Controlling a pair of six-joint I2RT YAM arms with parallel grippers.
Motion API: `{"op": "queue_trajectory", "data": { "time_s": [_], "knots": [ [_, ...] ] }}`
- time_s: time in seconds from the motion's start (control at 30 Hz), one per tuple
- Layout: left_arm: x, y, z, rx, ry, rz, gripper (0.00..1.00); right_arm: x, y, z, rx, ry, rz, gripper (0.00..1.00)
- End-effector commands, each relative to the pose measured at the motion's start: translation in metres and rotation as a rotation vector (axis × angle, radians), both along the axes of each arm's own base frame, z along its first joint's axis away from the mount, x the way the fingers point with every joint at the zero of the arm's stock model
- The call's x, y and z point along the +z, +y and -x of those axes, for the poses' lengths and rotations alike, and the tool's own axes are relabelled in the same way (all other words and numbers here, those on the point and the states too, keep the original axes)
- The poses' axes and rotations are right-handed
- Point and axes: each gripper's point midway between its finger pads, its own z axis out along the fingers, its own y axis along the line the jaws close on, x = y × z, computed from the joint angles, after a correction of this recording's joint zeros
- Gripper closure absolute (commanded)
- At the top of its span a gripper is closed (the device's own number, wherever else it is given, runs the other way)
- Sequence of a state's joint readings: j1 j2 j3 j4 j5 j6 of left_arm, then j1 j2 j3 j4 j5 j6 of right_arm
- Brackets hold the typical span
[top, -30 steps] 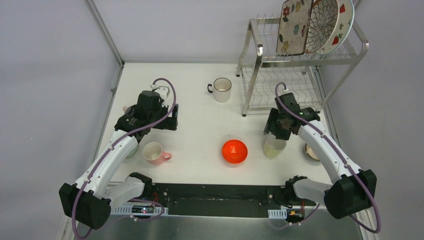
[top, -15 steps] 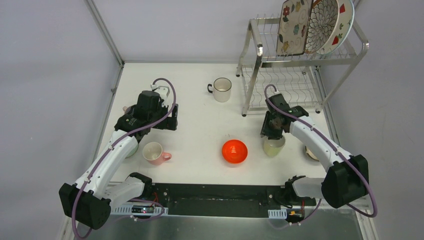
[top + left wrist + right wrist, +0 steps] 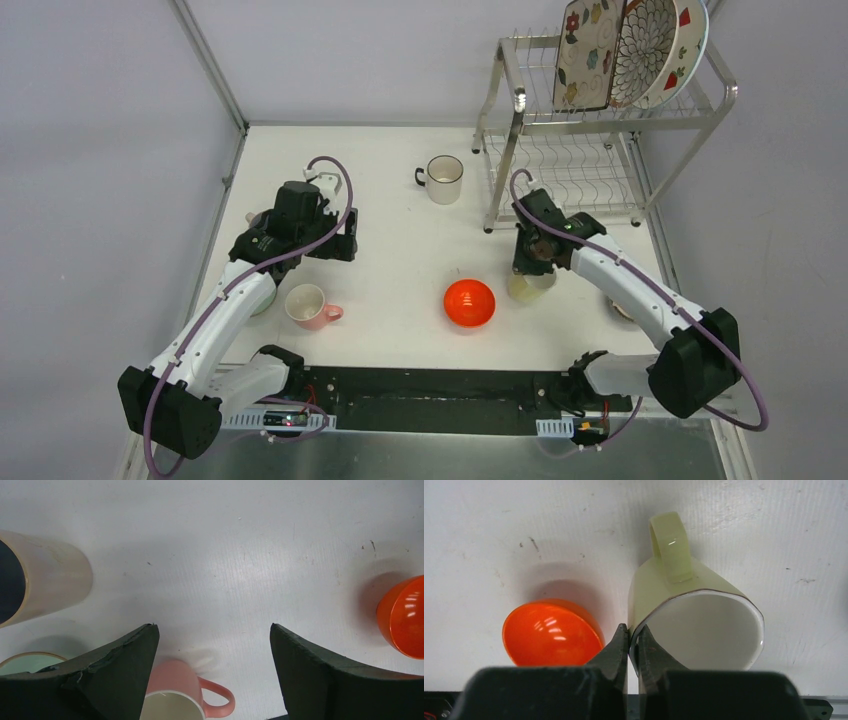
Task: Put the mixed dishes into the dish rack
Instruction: Pick up the cup at the center of the board.
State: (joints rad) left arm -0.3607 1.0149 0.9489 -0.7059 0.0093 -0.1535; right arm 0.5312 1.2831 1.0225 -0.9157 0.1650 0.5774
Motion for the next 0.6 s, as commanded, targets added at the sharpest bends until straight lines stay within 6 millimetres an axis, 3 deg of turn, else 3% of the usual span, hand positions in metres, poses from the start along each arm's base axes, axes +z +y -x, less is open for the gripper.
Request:
{"op": "queue_trajectory", "data": {
  "time_s": [0.0,0.3,0.57],
  "knots": [
    [0.01,-0.009,-0.004,-0.015,-0.041,0.043,0.16,0.048,0.028,-0.016,0.087,-0.176,-0.073,1.0],
    [0.009,-0.016,-0.003,-0.037,-0.024,0.069,0.18,0.075,0.053,-0.021,0.22,-0.314,-0.072,1.0],
    [0.016,-0.029,0.001,-0.082,-0.019,0.135,0.18,0.107,0.094,-0.019,0.355,-0.44,-0.183,1.0]
  ]
}}
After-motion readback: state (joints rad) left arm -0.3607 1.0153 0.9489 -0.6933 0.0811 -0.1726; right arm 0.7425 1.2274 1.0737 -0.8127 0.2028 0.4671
